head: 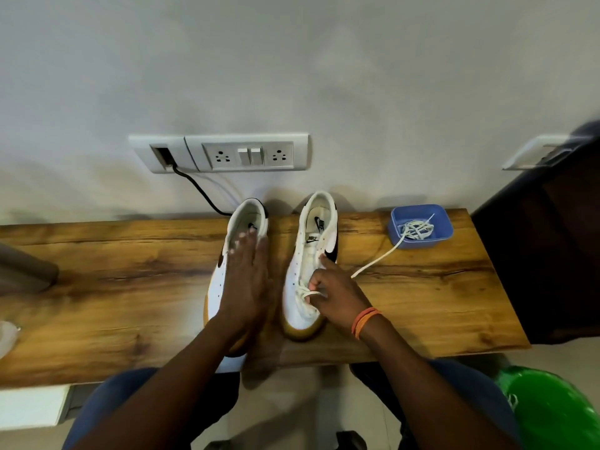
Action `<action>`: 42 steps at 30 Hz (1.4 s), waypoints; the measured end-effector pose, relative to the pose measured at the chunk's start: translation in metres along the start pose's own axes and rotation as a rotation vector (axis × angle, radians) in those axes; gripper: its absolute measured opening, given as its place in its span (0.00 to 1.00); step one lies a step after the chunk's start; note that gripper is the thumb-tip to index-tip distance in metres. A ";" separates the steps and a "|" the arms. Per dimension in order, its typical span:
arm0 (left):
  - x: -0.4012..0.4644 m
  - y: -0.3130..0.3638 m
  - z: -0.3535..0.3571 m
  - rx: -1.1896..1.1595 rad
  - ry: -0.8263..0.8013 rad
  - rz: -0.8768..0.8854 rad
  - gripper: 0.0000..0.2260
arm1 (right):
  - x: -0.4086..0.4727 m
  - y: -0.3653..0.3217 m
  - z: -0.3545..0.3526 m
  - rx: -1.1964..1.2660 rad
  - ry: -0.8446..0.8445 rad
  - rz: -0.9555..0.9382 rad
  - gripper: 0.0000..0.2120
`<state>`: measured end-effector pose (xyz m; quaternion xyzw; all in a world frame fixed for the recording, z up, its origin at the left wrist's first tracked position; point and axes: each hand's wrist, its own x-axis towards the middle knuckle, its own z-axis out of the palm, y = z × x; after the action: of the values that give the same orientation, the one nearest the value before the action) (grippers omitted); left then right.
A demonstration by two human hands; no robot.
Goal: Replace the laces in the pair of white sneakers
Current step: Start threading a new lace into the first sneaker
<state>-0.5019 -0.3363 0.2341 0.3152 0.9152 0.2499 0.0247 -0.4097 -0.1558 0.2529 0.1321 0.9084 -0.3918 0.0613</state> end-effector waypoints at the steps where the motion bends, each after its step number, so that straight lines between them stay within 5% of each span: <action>1: -0.006 0.007 0.001 -0.079 -0.022 0.087 0.32 | 0.000 -0.002 0.000 0.066 0.014 -0.035 0.06; 4: -0.025 0.032 -0.005 -0.371 -0.153 0.144 0.29 | -0.006 -0.018 -0.002 0.376 0.018 -0.025 0.04; 9: -0.043 0.071 -0.029 -0.942 -0.294 -0.235 0.10 | -0.030 -0.040 -0.012 1.149 -0.013 0.162 0.02; 11: -0.051 0.073 -0.035 -0.982 -0.311 -0.255 0.03 | -0.038 -0.039 -0.015 1.420 -0.015 0.220 0.05; 16: -0.072 0.076 -0.042 -0.681 -0.444 -0.018 0.22 | -0.061 -0.043 -0.018 1.908 -0.322 0.269 0.09; 18: -0.077 0.076 -0.037 -0.661 -0.430 0.099 0.17 | -0.067 -0.051 -0.019 2.055 -0.397 0.234 0.06; 22: -0.081 0.086 -0.038 -0.935 -0.357 -0.134 0.11 | -0.068 -0.055 -0.020 2.071 -0.486 0.239 0.05; 26: -0.066 0.084 -0.042 -1.232 -0.448 -0.172 0.30 | -0.068 -0.055 -0.010 2.000 -0.599 0.254 0.05; 31: -0.043 0.082 -0.045 -1.251 -0.392 -0.363 0.06 | -0.041 -0.035 -0.022 1.948 -0.311 0.256 0.07; 33: -0.031 0.068 -0.043 -1.113 -0.355 -0.409 0.08 | -0.028 -0.019 -0.035 1.808 -0.059 0.368 0.10; 36: -0.014 0.050 -0.047 -0.945 -0.246 -0.416 0.06 | -0.014 0.000 -0.043 1.346 0.419 0.698 0.12; 38: -0.003 0.037 -0.051 -0.816 -0.134 -0.469 0.06 | -0.010 0.008 -0.045 1.001 0.642 0.739 0.11; 40: 0.007 0.025 -0.057 -0.748 -0.049 -0.479 0.06 | -0.007 0.013 -0.050 0.546 0.692 0.507 0.10; 42: 0.016 0.018 -0.065 -0.819 0.001 -0.535 0.07 | -0.006 0.013 -0.054 0.127 0.559 0.207 0.06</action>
<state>-0.5178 -0.3432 0.3011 0.0333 0.7905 0.5745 0.2097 -0.4005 -0.1093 0.2817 0.3304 0.8454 -0.3880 -0.1598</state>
